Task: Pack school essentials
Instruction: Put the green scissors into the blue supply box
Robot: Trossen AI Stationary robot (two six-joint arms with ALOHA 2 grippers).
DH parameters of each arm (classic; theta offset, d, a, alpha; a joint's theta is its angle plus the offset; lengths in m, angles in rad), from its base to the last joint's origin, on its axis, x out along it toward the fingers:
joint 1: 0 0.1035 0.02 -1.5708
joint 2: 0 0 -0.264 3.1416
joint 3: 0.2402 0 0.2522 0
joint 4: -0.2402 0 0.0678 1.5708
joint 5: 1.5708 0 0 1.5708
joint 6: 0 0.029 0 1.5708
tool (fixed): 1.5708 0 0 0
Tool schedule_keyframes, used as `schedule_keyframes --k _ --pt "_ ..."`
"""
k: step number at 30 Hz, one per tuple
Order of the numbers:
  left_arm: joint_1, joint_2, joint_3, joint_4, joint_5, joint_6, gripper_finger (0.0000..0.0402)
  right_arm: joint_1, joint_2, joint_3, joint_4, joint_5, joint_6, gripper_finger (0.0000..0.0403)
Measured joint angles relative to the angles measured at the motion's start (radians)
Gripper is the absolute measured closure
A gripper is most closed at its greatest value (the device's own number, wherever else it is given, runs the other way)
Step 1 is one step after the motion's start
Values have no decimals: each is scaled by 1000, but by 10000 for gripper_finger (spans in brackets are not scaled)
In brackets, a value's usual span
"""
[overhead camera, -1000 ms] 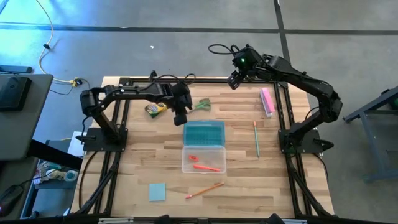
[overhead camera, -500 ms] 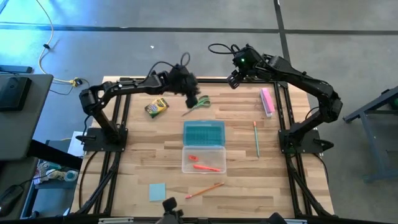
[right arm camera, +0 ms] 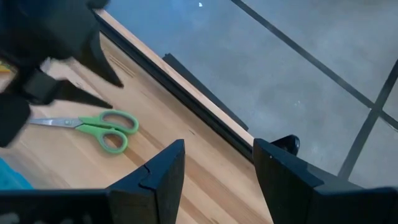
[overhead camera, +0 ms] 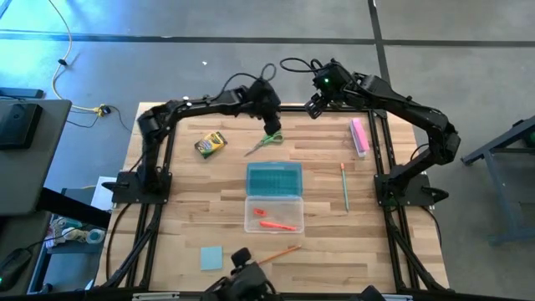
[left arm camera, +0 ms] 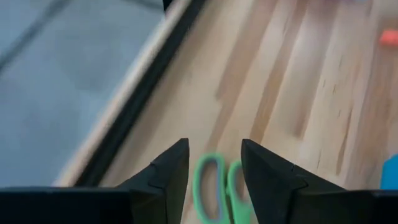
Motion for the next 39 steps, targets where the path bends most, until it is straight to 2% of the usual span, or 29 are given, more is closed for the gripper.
schedule_keyframes --k 7,13,17,30,39 --pt "0 77 13 -44 19 -49 277 0 0 0 -3 0 1 222" --pt "-15 80 14 -57 39 -103 243 0 0 0 -3 0 8 222" --pt "-31 81 14 -66 -18 -162 226 0 0 0 -5 0 8 222" --pt "-52 157 14 -43 -66 -206 233 0 0 0 -4 -4 24 222" --pt "-42 157 14 -53 -11 -238 233 0 0 0 -10 -8 50 222"
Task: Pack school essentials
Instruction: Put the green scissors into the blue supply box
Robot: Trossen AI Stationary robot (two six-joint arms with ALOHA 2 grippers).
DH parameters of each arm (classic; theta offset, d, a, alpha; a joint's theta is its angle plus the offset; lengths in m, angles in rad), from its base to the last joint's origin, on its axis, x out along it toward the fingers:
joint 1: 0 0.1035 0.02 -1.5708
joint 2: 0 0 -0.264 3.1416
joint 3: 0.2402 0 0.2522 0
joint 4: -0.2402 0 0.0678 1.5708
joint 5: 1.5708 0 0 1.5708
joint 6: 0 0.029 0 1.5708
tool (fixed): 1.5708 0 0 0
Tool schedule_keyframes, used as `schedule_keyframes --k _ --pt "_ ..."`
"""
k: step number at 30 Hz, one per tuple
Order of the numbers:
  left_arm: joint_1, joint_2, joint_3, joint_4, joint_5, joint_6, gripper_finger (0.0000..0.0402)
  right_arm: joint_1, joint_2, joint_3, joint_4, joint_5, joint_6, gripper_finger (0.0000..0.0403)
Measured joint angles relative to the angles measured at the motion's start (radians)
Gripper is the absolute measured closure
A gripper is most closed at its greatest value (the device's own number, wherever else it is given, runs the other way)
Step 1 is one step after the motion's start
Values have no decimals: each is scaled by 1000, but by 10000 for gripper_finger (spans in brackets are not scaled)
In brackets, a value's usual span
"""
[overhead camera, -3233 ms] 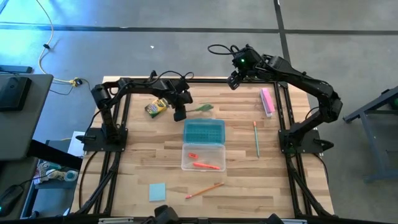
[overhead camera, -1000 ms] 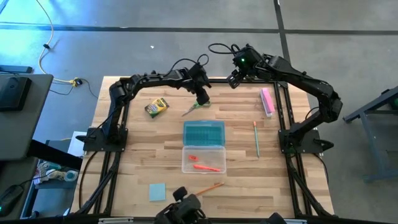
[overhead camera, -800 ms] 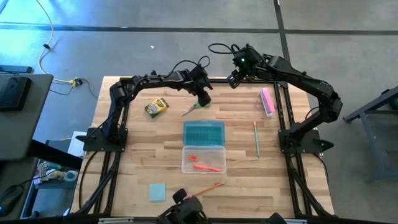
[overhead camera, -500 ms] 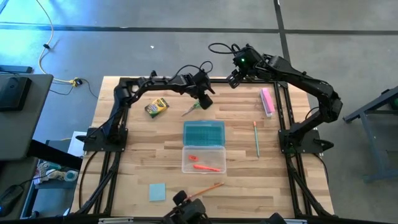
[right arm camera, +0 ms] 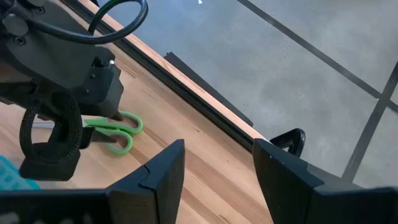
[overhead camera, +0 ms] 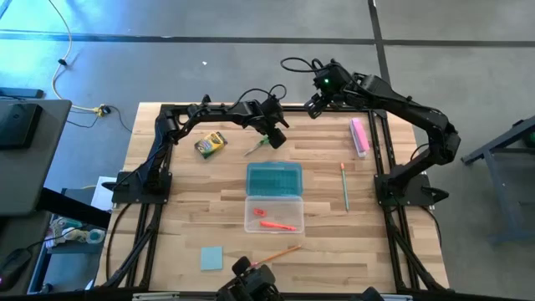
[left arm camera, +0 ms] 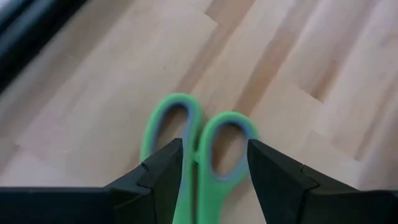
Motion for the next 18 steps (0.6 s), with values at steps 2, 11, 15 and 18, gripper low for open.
schedule_keyframes --k 2,11,15,18 --pt "11 0 5 -24 34 -12 233 0 0 0 0 0 0 222" --pt "46 -2 102 -188 79 59 233 0 0 0 0 -17 22 222" --pt "45 -2 102 -194 80 86 233 0 0 0 0 -26 31 222" --pt "45 5 103 -186 80 92 233 0 0 0 0 -26 45 222"
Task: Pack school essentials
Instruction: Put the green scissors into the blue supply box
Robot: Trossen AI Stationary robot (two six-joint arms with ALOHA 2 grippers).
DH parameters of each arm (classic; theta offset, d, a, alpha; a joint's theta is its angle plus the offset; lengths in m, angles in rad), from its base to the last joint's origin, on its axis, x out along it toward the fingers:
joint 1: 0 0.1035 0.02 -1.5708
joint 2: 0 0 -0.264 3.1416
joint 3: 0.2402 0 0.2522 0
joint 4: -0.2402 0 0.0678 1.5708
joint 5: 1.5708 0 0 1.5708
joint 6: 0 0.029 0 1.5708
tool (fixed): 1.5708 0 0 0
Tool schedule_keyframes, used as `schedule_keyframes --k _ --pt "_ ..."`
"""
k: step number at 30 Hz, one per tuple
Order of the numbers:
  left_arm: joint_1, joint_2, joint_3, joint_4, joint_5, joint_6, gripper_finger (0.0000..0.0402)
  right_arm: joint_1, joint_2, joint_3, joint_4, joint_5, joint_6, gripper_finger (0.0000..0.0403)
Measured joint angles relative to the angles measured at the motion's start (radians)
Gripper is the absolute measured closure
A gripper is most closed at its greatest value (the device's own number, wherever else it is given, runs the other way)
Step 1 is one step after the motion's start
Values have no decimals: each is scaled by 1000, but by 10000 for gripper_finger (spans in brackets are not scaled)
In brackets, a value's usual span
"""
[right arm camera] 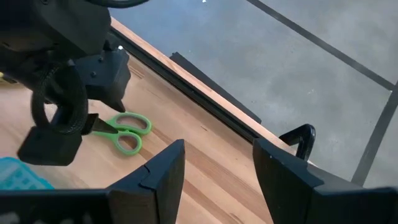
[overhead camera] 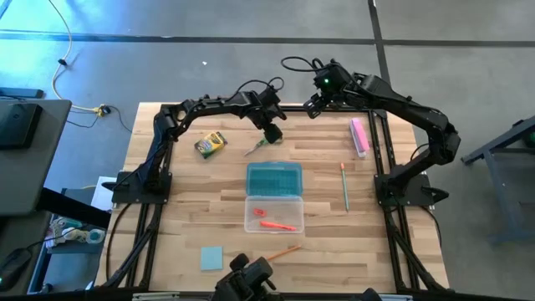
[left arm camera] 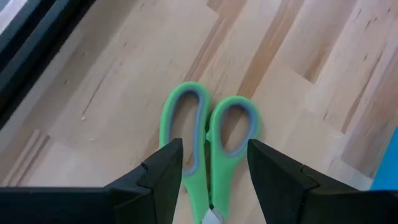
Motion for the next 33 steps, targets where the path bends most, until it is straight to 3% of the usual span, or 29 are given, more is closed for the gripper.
schedule_keyframes --k 7,23,29,33 --pt "0 71 0 0 34 -8 233 0 0 0 0 0 7 222" --pt "21 71 10 -28 39 -77 233 1 0 0 0 -19 34 222" --pt "54 93 14 -96 139 -65 233 0 0 0 0 -19 34 222" --pt "52 93 15 -123 93 -57 233 0 0 0 0 -19 34 222"
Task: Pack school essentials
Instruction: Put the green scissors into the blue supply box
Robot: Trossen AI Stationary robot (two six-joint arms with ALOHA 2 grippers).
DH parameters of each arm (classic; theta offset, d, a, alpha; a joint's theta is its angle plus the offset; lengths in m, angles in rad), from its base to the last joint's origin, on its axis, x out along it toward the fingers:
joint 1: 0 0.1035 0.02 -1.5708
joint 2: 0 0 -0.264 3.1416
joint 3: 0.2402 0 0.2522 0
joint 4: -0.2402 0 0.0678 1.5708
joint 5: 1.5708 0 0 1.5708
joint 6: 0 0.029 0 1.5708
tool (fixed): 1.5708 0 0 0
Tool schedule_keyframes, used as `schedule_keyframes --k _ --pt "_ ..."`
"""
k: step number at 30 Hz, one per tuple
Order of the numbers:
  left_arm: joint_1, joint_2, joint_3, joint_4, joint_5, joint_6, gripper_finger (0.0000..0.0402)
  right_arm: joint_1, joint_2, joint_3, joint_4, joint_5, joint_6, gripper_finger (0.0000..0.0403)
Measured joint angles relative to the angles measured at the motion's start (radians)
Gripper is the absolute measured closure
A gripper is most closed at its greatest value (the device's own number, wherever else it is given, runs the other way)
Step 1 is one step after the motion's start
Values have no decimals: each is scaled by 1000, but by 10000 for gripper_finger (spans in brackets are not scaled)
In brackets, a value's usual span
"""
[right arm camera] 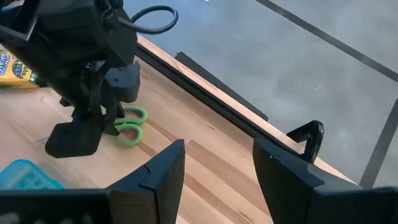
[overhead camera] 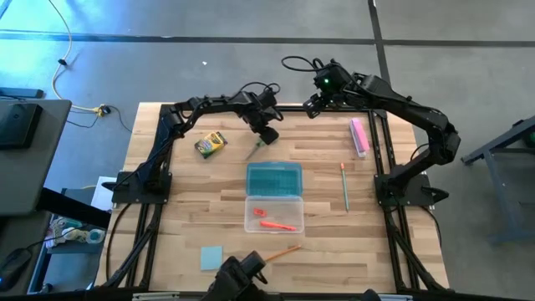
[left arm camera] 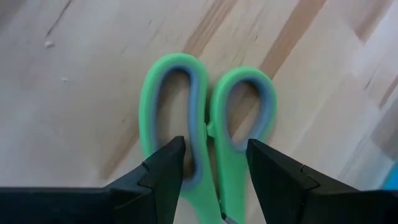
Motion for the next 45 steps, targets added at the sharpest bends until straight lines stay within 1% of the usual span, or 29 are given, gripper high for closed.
schedule_keyframes --k 5,10,20,24,27,34,37,40,45 --pt "-7 -2 0 -101 -20 44 235 0 0 0 0 -3 10 222" --pt "-8 -2 -2 -166 -5 80 240 0 0 0 0 -4 10 222" --pt "-7 -2 18 -159 12 -64 240 0 0 0 -6 -7 10 222" --pt "-1 -2 18 -159 30 -77 241 0 0 0 -15 -7 10 222" --pt "16 0 18 -157 80 -112 241 0 0 0 -15 -7 10 222" --pt "27 6 18 -154 75 -135 242 0 0 0 -15 -7 13 222" --pt "27 10 19 -153 57 -133 256 0 0 0 -16 -8 29 222" --pt "25 13 19 -149 44 -178 285 1 0 0 -16 -8 28 222" --pt "24 13 18 -131 25 -180 322 0 0 0 -16 -8 29 222"
